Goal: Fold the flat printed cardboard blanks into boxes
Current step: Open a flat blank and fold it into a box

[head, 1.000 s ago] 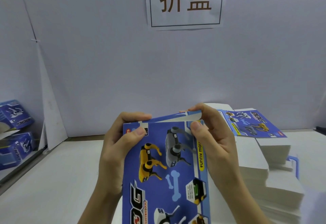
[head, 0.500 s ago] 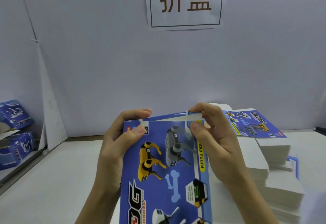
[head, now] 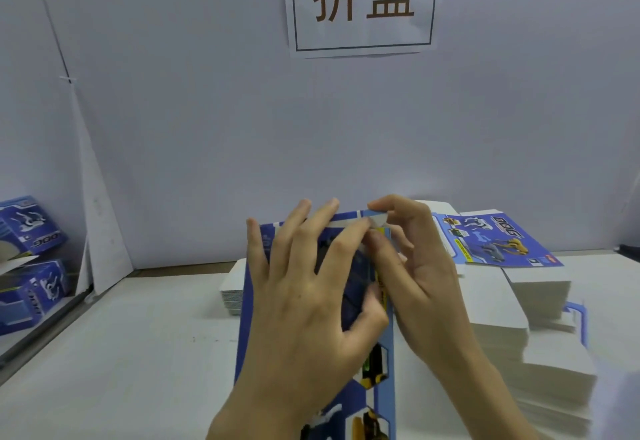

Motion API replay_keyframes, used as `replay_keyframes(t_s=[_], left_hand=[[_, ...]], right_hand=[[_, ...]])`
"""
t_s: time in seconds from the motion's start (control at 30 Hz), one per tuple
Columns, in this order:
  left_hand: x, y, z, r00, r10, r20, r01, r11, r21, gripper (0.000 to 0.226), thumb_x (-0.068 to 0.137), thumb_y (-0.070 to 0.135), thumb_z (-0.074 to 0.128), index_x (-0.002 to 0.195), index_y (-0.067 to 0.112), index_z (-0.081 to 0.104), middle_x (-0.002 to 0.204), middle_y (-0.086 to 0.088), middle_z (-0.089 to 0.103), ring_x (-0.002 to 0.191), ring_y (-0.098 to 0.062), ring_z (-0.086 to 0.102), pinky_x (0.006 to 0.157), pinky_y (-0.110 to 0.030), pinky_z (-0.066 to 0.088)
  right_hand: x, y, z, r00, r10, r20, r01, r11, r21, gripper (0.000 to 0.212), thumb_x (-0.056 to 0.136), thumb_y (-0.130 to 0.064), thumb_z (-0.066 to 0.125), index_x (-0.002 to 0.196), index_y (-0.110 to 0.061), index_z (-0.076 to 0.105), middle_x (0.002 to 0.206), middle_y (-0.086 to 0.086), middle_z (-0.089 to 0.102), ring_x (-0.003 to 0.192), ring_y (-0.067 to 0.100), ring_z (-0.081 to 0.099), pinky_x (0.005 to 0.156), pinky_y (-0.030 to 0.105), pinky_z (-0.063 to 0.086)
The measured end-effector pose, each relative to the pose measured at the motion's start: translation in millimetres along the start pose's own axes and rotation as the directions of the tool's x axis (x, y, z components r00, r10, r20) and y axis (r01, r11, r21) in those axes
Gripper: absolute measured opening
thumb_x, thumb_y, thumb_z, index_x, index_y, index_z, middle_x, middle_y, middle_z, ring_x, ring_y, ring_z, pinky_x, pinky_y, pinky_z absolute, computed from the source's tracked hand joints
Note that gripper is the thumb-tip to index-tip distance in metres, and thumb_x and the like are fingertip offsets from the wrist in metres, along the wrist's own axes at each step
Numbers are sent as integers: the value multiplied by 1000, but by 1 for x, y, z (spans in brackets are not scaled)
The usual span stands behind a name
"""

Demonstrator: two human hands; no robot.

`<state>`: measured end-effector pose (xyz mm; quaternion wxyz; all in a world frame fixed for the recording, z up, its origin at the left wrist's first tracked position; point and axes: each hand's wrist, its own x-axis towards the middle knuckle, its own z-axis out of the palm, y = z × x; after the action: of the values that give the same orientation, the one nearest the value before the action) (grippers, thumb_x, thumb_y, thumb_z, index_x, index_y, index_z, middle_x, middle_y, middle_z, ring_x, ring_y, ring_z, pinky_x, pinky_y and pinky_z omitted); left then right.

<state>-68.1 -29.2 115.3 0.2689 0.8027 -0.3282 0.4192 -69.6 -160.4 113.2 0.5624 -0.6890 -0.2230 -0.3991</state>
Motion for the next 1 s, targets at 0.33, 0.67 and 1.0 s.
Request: replay_keyframes(t_s=[0.33, 0.67, 1.0], left_hand=[[0, -6, -8, 996, -42, -72, 34, 992, -119, 27, 88, 26, 39, 114, 30, 44, 134, 7, 52, 139, -14, 33, 119, -46, 4], [-1, 8, -5, 851, -506, 140, 509, 861, 16, 105, 50, 86, 29, 142, 52, -10, 154, 8, -21, 146, -13, -14, 119, -53, 5], [2, -11, -15, 909, -417, -19, 412, 903, -124, 120, 50, 82, 51, 151, 35, 9, 148, -1, 23, 137, -20, 27, 110, -48, 35]], right_hand=[[-3, -3, 7, 997, -31, 74, 32, 999, -13, 18, 91, -35, 58, 109, -38, 56, 100, -9, 65, 91, 20, 65, 74, 50, 55], [3, -1, -1, 994, -3, -107, -1, 999, -38, 20, 87, -38, 57, 106, -42, 57, 99, -28, 57, 97, -1, 60, 72, 11, 48], [0, -16, 8, 999, 46, 21, -50, 966, 253, 10, 91, -23, 54, 93, -20, 64, 97, -1, 68, 93, 2, 66, 72, 12, 50]])
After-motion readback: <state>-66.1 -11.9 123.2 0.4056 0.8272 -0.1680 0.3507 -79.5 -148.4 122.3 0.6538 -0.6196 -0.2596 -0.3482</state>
